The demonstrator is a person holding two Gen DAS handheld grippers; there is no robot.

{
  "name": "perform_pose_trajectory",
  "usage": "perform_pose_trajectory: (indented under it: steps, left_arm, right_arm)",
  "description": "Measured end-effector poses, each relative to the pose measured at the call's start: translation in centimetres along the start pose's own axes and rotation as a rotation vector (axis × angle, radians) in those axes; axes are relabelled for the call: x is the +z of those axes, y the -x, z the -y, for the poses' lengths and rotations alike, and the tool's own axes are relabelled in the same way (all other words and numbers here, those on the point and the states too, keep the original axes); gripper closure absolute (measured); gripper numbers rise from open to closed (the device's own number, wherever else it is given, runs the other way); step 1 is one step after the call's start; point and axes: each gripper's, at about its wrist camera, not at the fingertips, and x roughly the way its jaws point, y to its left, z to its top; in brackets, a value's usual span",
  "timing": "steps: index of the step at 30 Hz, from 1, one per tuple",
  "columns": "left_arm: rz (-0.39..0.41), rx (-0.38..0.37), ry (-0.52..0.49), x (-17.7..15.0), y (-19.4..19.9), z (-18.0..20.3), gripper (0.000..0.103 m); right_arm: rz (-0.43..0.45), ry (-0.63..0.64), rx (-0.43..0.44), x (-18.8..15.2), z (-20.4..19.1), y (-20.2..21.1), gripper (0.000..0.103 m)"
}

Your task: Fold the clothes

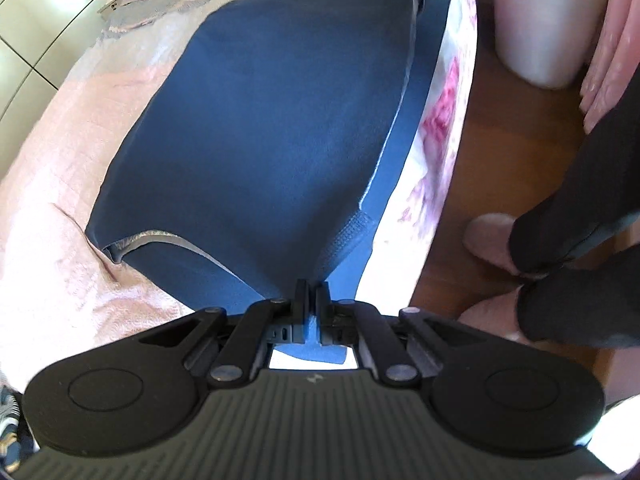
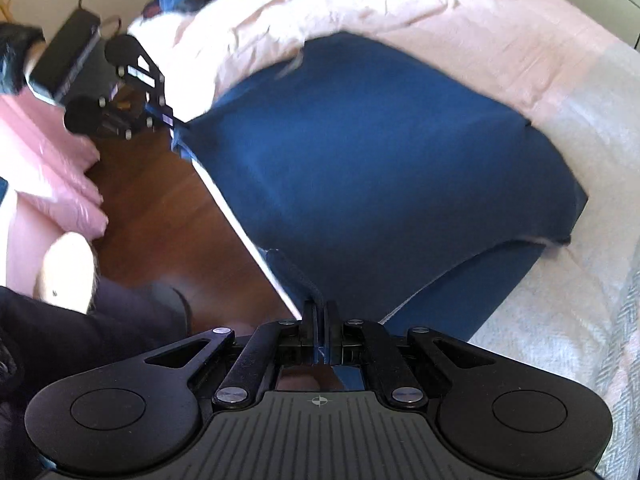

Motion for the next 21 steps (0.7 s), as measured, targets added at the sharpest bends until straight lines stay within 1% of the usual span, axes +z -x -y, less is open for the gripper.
perform_pose_trajectory:
  steps: [1, 2, 5, 8, 10, 11, 12, 14, 16, 19, 21]
  left_arm:
    - [-0.024, -0.004, -0.001, -0.1, -0.5, 0.3, 0.097]
    - [-0.050, -0.007, -0.008, -0.3, -0.8, 0.7, 0.096]
    - [-0.103, -0.042, -0.031, -1.3, -0.7, 1.3, 0.095]
    - [-0.107, -0.065, 0.045, -1.7, 0.3, 0.9, 0.095]
    - [-0.091, -0.068, 0.128, -1.7, 1.1, -0.1, 0.095]
    - [-0.078, -0.068, 0.167, -1.5, 1.4, -0.6, 0.095]
    - [-0.061, -0.063, 0.207, -1.4, 1.8, -1.1, 0.094]
    - [-0.023, -0.052, 0.289, -0.8, 2.2, -2.3, 0.092]
    - [0.009, -0.027, 0.361, -0.3, 1.7, -3.8, 0.091]
    - [0.042, -0.013, 0.465, 0.2, 0.0, -5.7, 0.091]
    - [0.032, -0.026, 0.507, 0.4, -1.5, -6.3, 0.091]
  right_arm:
    - [-0.026, 0.010, -0.005, -0.1, -0.1, -0.6, 0.102]
    - [-0.051, 0.019, -0.009, -0.2, -0.2, -1.2, 0.102]
    - [-0.116, 0.044, -0.022, -0.6, -0.6, -2.4, 0.101]
    - [-0.115, 0.008, -0.015, -0.8, -0.5, -2.0, 0.100]
    - [-0.100, -0.044, -0.014, -0.9, 0.0, -1.5, 0.097]
    - [-0.092, -0.070, -0.016, -0.9, 0.2, -1.2, 0.086]
    - [-0.080, -0.095, -0.020, -0.9, 0.4, -0.9, 0.064]
    - [-0.035, -0.142, -0.015, -0.4, 0.9, -0.5, 0.042]
    - [0.023, -0.205, 0.001, 0.5, 1.4, -0.5, 0.042]
    - [0.114, -0.323, 0.023, 1.7, 2.4, -1.4, 0.042]
    - [0.156, -0.382, 0.044, 2.3, 3.2, -2.5, 0.042]
